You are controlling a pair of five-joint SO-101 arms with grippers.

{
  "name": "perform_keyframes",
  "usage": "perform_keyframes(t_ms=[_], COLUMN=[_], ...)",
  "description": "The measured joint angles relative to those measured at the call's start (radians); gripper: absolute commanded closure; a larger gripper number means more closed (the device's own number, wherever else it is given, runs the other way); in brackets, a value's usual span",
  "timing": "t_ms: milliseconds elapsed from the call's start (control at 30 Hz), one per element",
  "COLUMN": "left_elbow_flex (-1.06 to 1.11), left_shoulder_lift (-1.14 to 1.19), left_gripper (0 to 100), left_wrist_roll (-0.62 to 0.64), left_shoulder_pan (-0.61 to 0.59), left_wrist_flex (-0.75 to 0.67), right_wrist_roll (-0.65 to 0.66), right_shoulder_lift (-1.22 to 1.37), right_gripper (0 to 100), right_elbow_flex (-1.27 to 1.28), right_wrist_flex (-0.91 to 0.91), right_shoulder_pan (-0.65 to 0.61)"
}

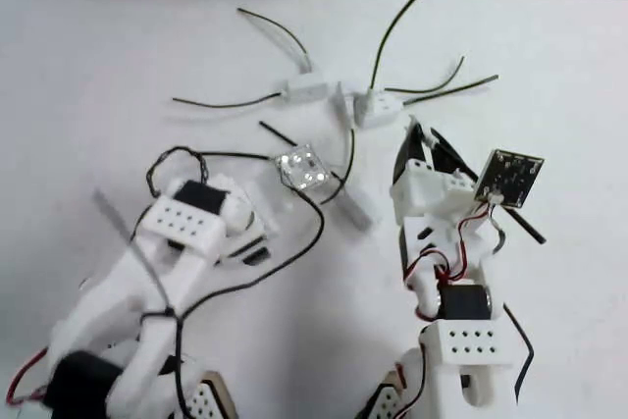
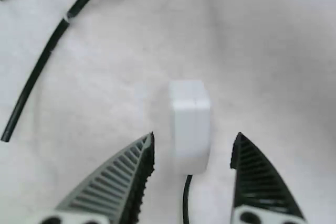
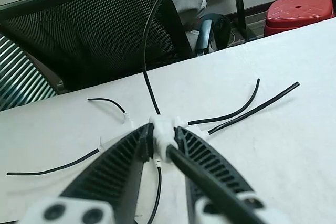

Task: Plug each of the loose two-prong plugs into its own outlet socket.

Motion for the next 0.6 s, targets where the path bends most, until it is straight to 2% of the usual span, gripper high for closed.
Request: perform_keyframes(t_ms=[167,333,467,600], left_elbow_flex=[0.000,0.008,0.023,0.025], left_shoulder_lift=[-0.203,-0.339,-0.322,-0.190], left_gripper=[74,74,74,74], left_wrist_roll=[0.018,0.038,0.060,0.061], left_shoulder_pan=[-0.002,-0.074,-0.172,-0.229], left_wrist_flex=[0.029,0.026,-0.064,-0.158], right_wrist_roll=[0.000,0.000,0.000,0.000], right_shoulder_lift=[0.000,0.000,0.000,0.000], right_gripper=[98.1,98.1,98.1,98.1], right_elbow_flex=[0.000,0.000,0.000,0.000], right_wrist_flex=[0.000,0.000,0.000,0.000], right_shoulder_pan=[0.000,0.000,0.000,0.000])
